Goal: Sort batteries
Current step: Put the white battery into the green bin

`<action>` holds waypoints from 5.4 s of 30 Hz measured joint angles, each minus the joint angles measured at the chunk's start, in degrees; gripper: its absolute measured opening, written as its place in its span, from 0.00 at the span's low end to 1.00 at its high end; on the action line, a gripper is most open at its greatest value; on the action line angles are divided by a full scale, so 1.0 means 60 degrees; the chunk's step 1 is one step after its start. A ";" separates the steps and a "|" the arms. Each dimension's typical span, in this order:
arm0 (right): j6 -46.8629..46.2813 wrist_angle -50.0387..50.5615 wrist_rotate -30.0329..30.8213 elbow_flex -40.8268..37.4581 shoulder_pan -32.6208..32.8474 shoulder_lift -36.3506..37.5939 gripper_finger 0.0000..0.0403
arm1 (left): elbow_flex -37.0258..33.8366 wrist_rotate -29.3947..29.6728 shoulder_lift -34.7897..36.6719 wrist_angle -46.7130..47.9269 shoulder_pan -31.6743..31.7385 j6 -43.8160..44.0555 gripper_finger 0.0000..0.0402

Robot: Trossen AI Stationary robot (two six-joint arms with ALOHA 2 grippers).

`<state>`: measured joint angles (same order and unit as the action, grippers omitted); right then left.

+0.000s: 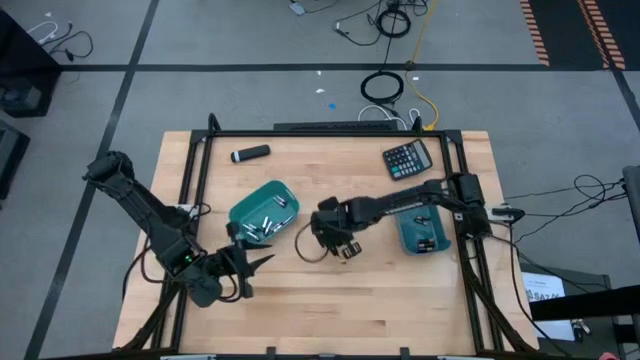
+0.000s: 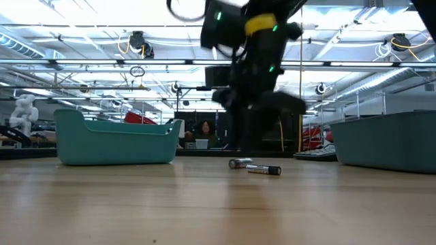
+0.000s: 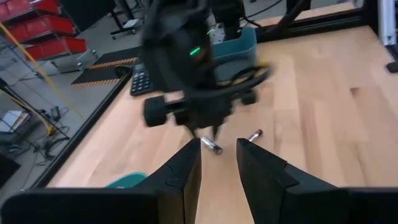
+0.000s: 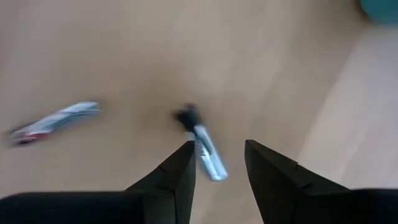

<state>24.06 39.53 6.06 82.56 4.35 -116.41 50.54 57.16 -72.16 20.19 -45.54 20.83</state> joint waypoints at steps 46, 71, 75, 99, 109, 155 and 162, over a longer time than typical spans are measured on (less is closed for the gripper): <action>-0.4163 -0.2188 0.1830 -0.1288 0.1312 0.2743 0.32 | 0.0022 -0.1182 0.0181 0.0274 0.0390 0.1668 0.28; -0.7836 -0.8065 0.8959 -0.6422 0.3931 0.5099 0.32 | 0.0193 -0.3214 0.0168 -0.0713 0.2196 0.1046 0.28; -0.7654 -0.8007 0.8385 -0.6419 0.3838 0.5102 0.32 | 0.0193 -0.4333 0.0168 -0.2078 0.2361 0.0179 0.28; -0.5735 -0.9060 0.7709 -0.6415 0.3787 0.4938 0.32 | 0.0189 -0.5923 -0.0914 -0.2550 0.3749 -0.0705 0.28; -0.5967 -0.9087 0.7690 -0.6415 0.3517 0.4938 0.32 | 0.0189 -0.5430 -0.0917 -0.2027 0.4090 0.0075 0.28; -0.9245 -0.9196 0.4558 -0.6368 0.3761 0.1877 0.50 | 0.2381 -0.7397 -0.4651 0.0140 0.6159 -0.3253 0.40; -0.9217 -0.8982 0.4935 -0.6368 0.3723 0.1778 0.47 | 0.2380 -0.7564 -0.4651 0.0017 0.6359 -0.3916 0.47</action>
<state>-31.24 -14.36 35.67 44.36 26.69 -105.74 64.82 11.78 -100.07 20.29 -7.39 -2.66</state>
